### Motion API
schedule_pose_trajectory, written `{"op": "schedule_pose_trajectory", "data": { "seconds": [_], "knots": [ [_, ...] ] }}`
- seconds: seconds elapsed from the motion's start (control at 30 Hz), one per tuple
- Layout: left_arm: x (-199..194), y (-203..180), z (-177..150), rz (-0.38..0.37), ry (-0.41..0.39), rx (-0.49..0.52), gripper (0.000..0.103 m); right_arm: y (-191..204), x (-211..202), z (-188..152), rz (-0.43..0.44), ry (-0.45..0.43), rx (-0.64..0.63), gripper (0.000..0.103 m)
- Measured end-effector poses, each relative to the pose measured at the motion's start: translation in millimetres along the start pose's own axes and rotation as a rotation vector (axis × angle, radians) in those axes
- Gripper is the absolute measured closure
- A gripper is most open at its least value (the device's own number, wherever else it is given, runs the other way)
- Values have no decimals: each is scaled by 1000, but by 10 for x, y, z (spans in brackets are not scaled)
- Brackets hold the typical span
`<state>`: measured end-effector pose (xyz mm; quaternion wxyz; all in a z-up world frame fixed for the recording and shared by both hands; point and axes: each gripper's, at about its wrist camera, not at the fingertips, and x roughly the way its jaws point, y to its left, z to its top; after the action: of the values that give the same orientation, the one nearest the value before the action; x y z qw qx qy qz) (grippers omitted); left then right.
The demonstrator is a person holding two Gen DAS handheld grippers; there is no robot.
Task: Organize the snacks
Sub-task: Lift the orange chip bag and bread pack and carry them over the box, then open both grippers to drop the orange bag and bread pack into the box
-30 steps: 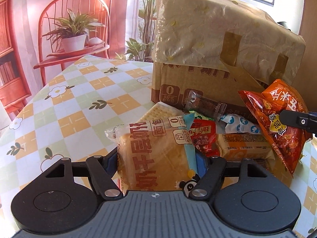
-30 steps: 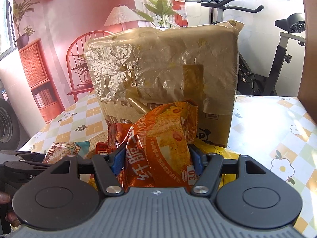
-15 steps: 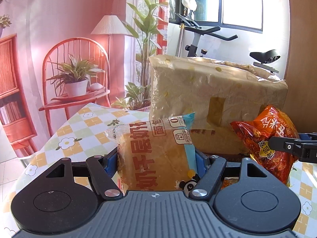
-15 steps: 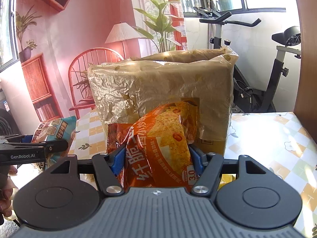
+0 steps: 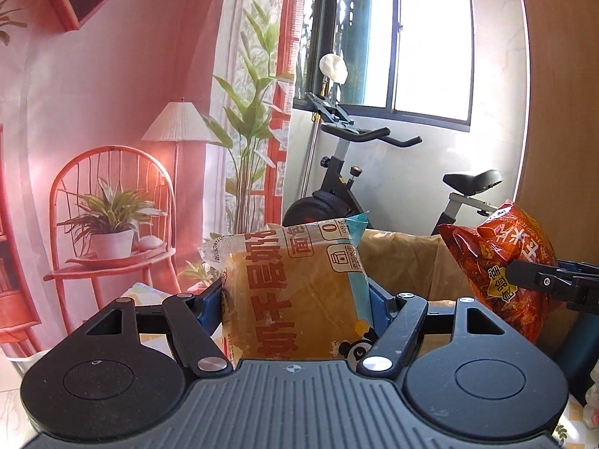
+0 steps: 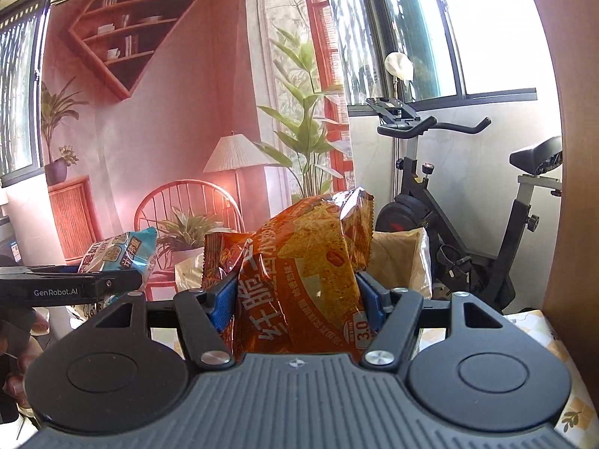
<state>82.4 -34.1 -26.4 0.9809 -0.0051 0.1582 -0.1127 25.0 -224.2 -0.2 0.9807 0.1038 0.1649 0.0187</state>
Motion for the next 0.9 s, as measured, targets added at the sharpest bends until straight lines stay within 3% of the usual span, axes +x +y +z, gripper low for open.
{"op": "schedule_pose_trajectory", "data": {
  "seconds": [0.2, 0.4, 0.8, 0.9],
  "knots": [
    [576, -160, 406, -13, 4, 38, 28, -238, 662, 359, -66, 2, -36, 36],
    [1135, -289, 590, 2, 33, 80, 28, -482, 1269, 404, -157, 99, -15, 36],
    [1595, -425, 495, 9, 106, 124, 24, -609, 1543, 256, -195, 204, -42, 31],
    [1566, -421, 504, 8, 89, 132, 17, -617, 1536, 275, -210, 206, -48, 21]
  ]
}}
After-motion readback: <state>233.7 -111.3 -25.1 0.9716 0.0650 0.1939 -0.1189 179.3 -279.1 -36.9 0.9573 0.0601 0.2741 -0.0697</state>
